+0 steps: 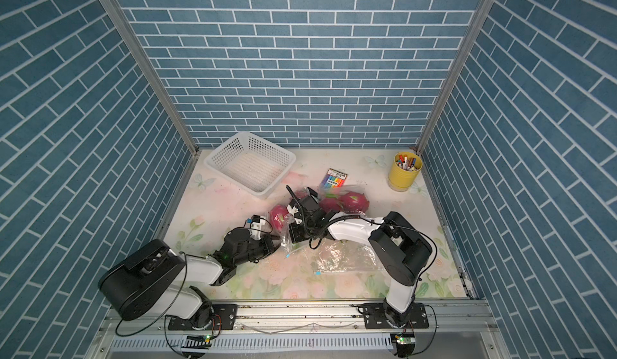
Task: Open the zip-top bag and take out the dragon fruit
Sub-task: Pick up the dragon fruit from the zipper food storage bag.
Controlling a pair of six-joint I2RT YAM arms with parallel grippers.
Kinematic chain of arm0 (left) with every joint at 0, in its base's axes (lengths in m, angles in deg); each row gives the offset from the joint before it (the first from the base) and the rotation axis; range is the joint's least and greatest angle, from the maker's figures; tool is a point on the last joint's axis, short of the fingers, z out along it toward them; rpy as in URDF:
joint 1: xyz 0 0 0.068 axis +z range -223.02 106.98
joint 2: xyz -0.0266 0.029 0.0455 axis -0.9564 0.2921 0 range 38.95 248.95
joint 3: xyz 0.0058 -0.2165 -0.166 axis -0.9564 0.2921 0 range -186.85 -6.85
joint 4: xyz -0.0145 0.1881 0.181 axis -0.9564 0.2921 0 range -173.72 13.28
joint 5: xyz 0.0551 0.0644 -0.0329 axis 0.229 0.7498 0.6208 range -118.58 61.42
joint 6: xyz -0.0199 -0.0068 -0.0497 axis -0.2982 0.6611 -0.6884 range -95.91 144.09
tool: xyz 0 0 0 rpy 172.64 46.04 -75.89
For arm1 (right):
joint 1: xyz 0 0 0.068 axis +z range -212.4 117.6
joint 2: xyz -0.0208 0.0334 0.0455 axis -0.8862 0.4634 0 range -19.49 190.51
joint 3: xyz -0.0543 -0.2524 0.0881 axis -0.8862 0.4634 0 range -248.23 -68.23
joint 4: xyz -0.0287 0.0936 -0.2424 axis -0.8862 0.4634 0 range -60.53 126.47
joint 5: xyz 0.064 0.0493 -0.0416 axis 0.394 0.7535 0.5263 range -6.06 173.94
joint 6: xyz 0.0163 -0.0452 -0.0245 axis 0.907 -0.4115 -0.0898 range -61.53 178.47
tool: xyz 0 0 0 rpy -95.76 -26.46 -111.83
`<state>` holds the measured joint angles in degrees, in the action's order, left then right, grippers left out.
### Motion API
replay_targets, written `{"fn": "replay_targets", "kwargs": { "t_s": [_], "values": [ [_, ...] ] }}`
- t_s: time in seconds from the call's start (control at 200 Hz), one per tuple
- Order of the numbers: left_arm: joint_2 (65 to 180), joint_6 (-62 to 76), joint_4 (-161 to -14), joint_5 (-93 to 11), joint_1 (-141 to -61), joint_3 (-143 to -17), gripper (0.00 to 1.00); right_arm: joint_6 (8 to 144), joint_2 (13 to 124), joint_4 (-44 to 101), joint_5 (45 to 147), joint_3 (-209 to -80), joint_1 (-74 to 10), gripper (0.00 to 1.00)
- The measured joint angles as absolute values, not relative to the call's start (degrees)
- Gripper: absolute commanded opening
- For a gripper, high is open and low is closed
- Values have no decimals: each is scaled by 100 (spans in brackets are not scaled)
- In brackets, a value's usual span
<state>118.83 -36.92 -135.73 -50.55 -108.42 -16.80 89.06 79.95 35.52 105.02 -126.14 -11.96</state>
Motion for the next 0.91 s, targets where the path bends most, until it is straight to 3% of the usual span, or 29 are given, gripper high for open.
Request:
{"fn": "replay_targets", "kwargs": {
  "t_s": [0.13, 0.285, 0.43, 0.585, 0.78, 0.905],
  "values": [
    [10993, -3469, -13001, -4769, -10608, -1661, 78, 8453, 7807, 3985, 10812, -12614, -1502, 0],
    [9931, -3194, -12358, -4170, -10426, -1593, 100, 7979, 7752, 4454, 11252, -12623, -1869, 0],
    [9526, -3183, -12253, -3726, -10341, -1355, 100, 7749, 7752, 4688, 11612, -12653, -2038, 0],
    [9972, -3205, -12386, -3560, -10297, -1256, 98, 7649, 7752, 4791, 11833, -12693, -2064, 0],
    [11214, -3321, -13147, -3803, -10289, -1416, 84, 7612, 7752, 4850, 11870, -12695, -2064, 0],
    [11957, -3445, -13812, -4109, -10289, -1597, 68, 7610, 7752, 4863, 11866, -12695, -2064, 0]
  ]
}}
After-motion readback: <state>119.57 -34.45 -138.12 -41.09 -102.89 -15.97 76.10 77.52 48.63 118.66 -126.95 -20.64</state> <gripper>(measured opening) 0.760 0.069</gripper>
